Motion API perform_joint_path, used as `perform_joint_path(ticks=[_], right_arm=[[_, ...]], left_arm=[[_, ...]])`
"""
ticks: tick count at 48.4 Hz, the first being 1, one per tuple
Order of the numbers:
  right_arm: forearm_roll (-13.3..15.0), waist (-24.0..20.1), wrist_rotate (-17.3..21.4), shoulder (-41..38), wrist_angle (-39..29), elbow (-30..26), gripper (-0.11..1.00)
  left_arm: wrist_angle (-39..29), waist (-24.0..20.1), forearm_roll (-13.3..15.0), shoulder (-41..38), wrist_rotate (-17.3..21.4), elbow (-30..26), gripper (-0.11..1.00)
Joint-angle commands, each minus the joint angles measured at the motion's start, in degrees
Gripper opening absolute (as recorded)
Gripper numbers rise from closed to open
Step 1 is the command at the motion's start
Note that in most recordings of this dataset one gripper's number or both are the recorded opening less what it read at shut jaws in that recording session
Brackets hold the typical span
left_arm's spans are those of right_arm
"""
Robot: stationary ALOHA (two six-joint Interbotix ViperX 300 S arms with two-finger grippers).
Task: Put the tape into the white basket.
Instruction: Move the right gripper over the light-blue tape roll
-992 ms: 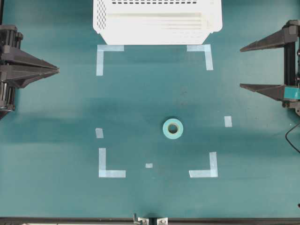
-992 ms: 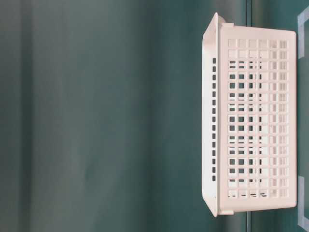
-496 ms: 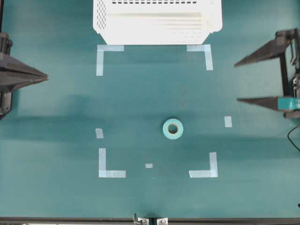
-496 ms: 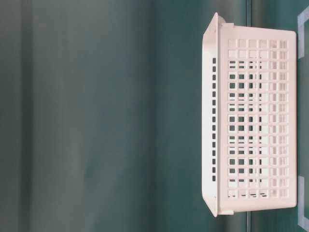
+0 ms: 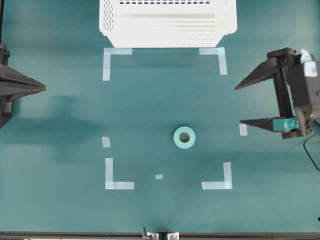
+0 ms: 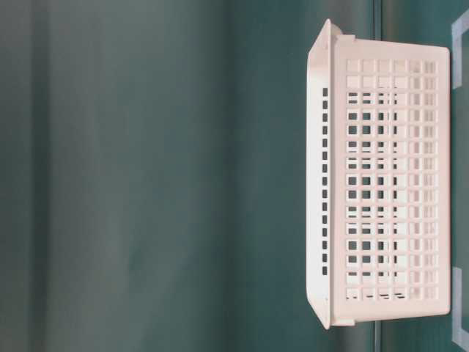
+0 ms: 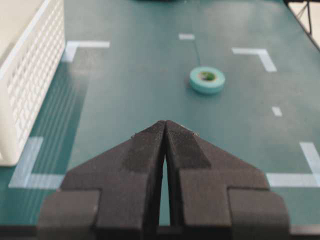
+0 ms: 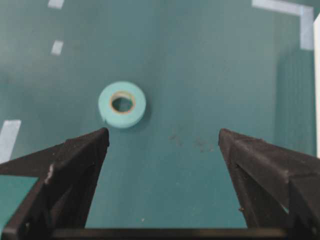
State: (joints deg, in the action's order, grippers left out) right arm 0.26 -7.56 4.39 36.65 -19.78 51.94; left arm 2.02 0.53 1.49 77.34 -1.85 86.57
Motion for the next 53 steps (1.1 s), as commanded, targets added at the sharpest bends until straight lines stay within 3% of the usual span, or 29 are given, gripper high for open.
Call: perform_joint_path(ticks=[1, 13, 22, 31, 44, 53], right_arm=[[0.09, -1.14, 0.18, -1.58, -1.76, -2.81, 0.98], [0.09, -3.96, 0.70, -6.68, -4.92, -6.24, 0.98], [0.18, -5.27, 5.19, -10.63, -7.91, -8.09, 0.98], [2.37, -5.80, 8.00, -14.24, -9.05, -11.07, 0.97], [2.55, -5.80, 14.06, -18.90, -13.97, -15.73, 0.97], [2.64, -5.80, 14.59, -20.92, -18.63, -18.90, 0.97]], left_arm=[[0.18, 0.18, 0.09, -0.44, -0.09, -0.09, -0.11], [0.18, 0.18, 0.09, -0.44, -0.09, 1.58, -0.11], [0.18, 0.18, 0.09, -0.44, -0.09, 2.02, -0.11], [0.44, 0.18, 0.09, -0.44, -0.09, 2.55, -0.11], [0.53, 0.18, 0.09, -0.35, -0.09, 2.72, -0.11], [0.88, 0.18, 0.09, -0.35, 0.00, 2.99, -0.11]])
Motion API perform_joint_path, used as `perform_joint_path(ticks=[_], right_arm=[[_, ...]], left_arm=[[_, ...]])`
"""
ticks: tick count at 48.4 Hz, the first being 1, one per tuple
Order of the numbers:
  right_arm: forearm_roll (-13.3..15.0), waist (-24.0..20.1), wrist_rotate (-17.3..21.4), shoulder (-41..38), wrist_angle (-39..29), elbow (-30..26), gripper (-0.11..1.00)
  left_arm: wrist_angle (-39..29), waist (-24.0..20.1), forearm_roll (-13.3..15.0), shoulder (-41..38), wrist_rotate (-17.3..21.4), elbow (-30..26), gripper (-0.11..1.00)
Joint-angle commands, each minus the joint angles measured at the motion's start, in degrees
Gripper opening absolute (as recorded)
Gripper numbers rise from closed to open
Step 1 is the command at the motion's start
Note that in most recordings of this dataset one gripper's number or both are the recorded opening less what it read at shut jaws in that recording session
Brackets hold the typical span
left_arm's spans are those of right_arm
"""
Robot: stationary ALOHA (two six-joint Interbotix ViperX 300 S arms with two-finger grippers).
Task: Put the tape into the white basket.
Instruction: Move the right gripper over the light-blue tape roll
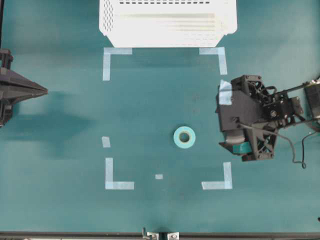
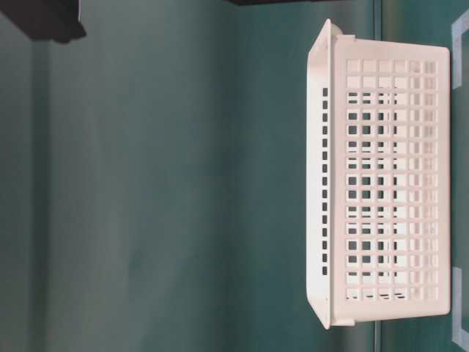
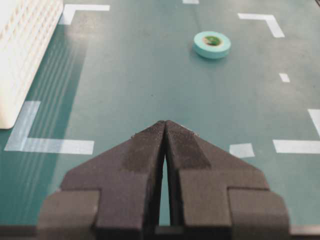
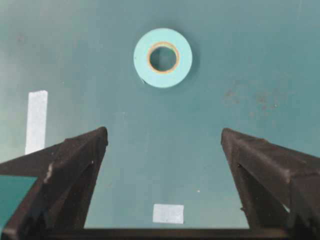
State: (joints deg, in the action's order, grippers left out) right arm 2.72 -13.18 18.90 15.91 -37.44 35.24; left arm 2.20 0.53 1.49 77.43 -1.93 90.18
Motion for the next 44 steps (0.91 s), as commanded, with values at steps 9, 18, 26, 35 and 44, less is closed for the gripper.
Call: perform_joint_path(ticks=[9, 18, 26, 35, 44], right_arm=[[0.18, -0.18, 0.26, -2.72, -1.41, -4.48, 0.97], [0.18, -0.18, 0.26, -6.33, -1.85, -7.12, 0.97], [0.18, -0.18, 0.35, -8.88, -1.76, -9.14, 0.97], [0.18, -0.18, 1.67, -11.07, -1.85, -11.16, 0.97], [0.18, -0.09, 5.54, -12.57, -1.76, -12.22, 0.97]], left_arm=[[1.32, 0.18, 0.09, -0.44, 0.09, -0.18, -0.11], [1.32, 0.18, 0.09, -0.44, 0.09, -0.18, -0.11], [1.32, 0.18, 0.09, -0.44, 0.09, -0.09, -0.11], [1.41, 0.18, 0.09, -0.44, 0.00, -0.09, -0.11], [1.32, 0.18, 0.09, -0.44, 0.00, -0.09, -0.11]])
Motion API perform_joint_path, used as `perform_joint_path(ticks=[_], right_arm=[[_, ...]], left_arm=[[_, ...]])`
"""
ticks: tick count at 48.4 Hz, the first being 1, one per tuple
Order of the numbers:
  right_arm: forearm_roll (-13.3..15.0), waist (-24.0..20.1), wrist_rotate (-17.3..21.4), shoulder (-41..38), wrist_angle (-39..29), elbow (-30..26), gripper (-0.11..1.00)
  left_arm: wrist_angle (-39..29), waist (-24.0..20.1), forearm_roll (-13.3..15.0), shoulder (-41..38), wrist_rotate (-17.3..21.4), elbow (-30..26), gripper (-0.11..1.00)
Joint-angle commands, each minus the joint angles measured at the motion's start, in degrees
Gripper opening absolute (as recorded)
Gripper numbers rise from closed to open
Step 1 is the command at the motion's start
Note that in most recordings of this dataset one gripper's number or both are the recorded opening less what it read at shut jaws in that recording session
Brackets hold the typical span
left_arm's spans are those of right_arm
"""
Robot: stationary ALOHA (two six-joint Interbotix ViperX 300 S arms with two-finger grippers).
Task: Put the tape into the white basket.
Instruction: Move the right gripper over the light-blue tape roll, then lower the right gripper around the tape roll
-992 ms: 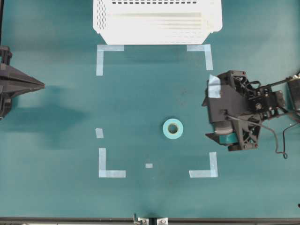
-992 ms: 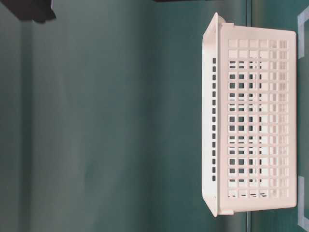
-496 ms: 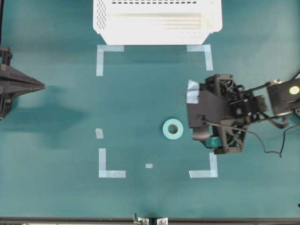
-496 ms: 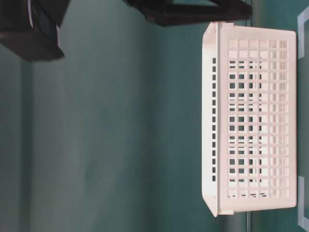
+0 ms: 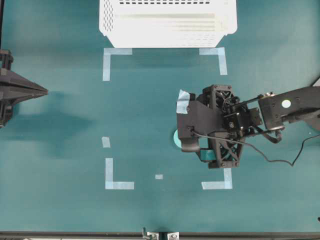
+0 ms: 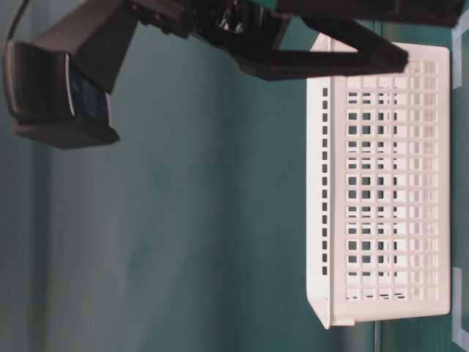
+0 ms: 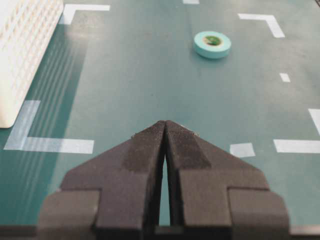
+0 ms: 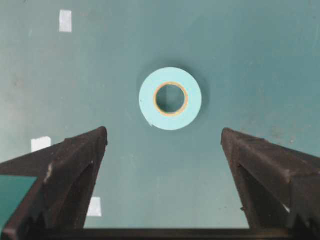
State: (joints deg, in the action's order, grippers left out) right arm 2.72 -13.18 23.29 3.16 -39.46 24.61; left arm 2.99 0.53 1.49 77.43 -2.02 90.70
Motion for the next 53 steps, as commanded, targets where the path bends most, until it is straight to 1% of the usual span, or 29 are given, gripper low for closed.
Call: perform_joint_path(ticks=[1, 9, 17, 37, 53], right_arm=[[0.18, -0.09, 1.49, 0.18, 0.18, -1.49, 0.97], [0.18, 0.35, 4.13, -0.88, 0.18, -1.67, 0.97], [0.18, 0.44, 5.27, -2.29, 0.26, -2.02, 0.97], [0.18, 1.32, 5.19, -5.10, 0.53, -3.16, 0.95], [0.18, 1.32, 5.10, -6.06, 1.23, -3.08, 0.99]], left_arm=[[0.53, 0.18, 0.09, -0.44, 0.09, -0.62, -0.11], [0.53, 0.18, 0.09, -0.44, 0.09, -0.62, -0.11], [0.53, 0.18, 0.09, -0.44, 0.09, -0.62, -0.11], [1.05, 0.18, 0.09, -0.44, 0.09, -0.18, -0.11], [2.11, 0.18, 0.09, -0.35, 0.09, 0.35, -0.11]])
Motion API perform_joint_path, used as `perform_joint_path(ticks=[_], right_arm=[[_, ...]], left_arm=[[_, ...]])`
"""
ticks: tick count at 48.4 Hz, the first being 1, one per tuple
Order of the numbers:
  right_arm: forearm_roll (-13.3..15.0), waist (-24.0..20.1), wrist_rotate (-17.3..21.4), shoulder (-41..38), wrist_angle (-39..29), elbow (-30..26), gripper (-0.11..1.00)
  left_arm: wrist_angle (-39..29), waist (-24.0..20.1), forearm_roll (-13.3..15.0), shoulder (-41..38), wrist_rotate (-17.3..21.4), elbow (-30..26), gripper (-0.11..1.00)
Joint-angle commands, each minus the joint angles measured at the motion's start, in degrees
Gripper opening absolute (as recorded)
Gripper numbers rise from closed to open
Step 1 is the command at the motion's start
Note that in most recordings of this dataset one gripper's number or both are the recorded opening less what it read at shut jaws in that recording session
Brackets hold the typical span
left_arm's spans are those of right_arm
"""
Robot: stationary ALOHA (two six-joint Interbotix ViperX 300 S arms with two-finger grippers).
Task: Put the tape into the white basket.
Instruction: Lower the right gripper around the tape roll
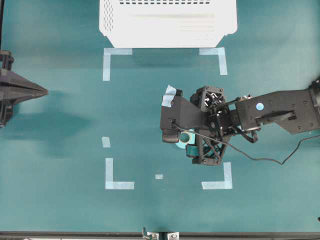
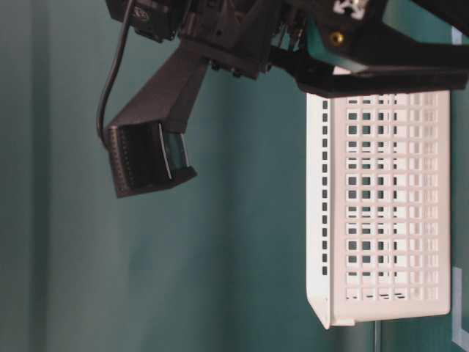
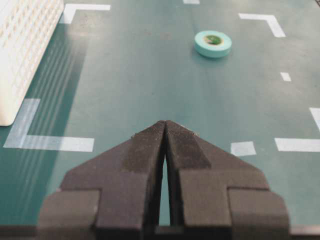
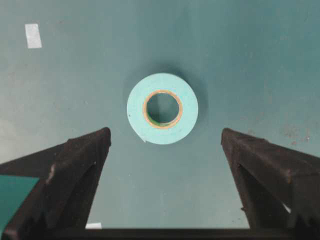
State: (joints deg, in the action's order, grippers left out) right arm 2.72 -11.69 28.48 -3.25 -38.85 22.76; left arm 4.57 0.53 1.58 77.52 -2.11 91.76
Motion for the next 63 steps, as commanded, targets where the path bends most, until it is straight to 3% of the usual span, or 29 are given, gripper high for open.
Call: perform_joint_path(ticks=[1, 63], right_arm=[[0.18, -0.18, -0.09, 0.18, 0.70, -1.23, 0.99], [-0.09, -0.62, 0.18, -5.98, 7.47, 0.70, 1.00]], left_arm=[[0.44, 0.18, 0.00, -0.53, 0.18, -0.79, -0.11], [0.44, 0.18, 0.00, -0.44, 0.26, -0.70, -0.11]])
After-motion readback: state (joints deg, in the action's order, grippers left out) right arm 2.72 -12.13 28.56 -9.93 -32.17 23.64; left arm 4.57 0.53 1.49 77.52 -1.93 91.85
